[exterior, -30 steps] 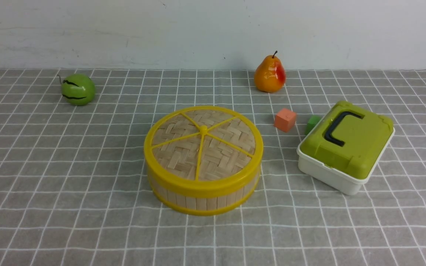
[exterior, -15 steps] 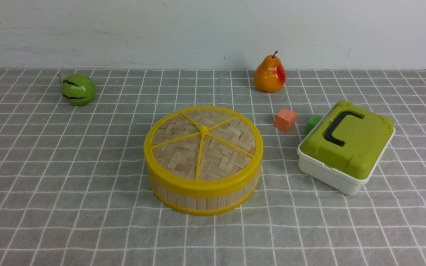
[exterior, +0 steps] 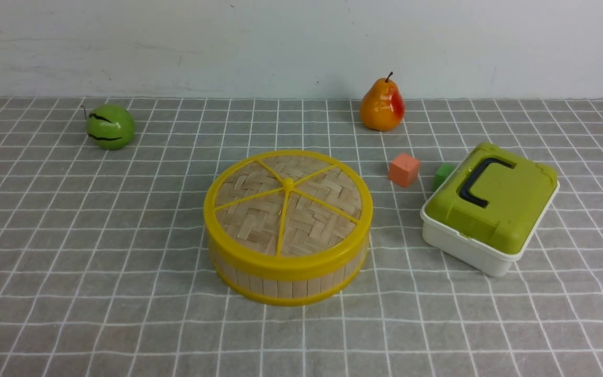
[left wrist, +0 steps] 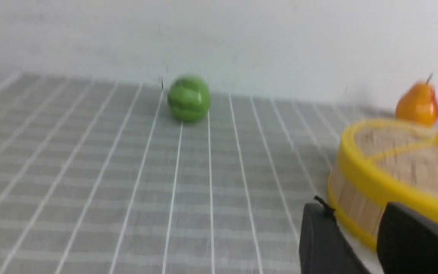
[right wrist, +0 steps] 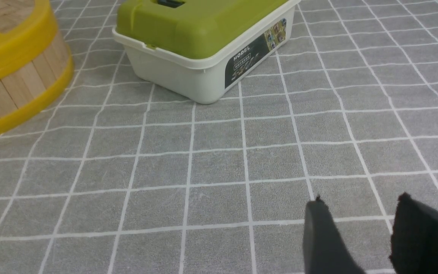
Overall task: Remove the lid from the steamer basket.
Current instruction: Use the left arm to lift the lid of the steamer
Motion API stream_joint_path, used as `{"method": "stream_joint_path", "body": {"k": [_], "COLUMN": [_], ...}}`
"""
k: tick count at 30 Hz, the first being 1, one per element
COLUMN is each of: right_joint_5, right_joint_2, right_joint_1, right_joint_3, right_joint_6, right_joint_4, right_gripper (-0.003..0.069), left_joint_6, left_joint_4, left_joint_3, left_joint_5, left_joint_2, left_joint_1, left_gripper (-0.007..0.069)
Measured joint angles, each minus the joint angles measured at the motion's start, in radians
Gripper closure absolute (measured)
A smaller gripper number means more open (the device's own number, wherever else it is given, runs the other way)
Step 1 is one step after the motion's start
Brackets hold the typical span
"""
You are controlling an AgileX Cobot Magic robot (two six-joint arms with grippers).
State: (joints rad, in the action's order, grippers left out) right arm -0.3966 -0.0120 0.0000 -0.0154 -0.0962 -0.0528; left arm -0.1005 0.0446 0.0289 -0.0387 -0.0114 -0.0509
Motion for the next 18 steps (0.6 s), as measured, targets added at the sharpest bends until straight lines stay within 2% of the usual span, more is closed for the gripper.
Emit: {"method": "stream_joint_path", "body": {"k": [3, 5, 8, 12, 17, 18], "right_joint_5": [0.0, 0.0, 0.0, 0.0, 0.0, 0.0], "right_joint_2": [0.0, 0.0, 0.0, 0.0, 0.0, 0.0], "right_joint_1": [0.0, 0.0, 0.0, 0.0, 0.0, 0.0], "right_joint_3": [0.0, 0.0, 0.0, 0.0, 0.0, 0.0], "right_joint_6": [0.0, 0.0, 0.0, 0.0, 0.0, 0.0], "right_joint_4": [0.0, 0.0, 0.0, 0.0, 0.0, 0.0], "right_gripper": [0.0417, 0.0417, 0.0417, 0.0417, 0.0417, 0.0417], "left_joint_6": [0.0, 0.0, -0.01, -0.086, -0.131, -0.128], "left_joint_4": [0.0, 0.001, 0.009, 0.101, 0.167, 0.172], "left_joint_3": [0.0, 0.0, 0.0, 0.0, -0.063, -0.12], "left_joint_5": [-0.098, -0.246, -0.329, -0.483, -0.432, -0.366], "left_joint_2": [0.0, 0.0, 0.0, 0.0, -0.001, -0.001], "left_joint_1": [0.0, 0.0, 0.0, 0.0, 0.0, 0.0], "left_gripper": [0.0397, 0.0396, 0.0392, 0.0389, 0.0422, 0.0466]}}
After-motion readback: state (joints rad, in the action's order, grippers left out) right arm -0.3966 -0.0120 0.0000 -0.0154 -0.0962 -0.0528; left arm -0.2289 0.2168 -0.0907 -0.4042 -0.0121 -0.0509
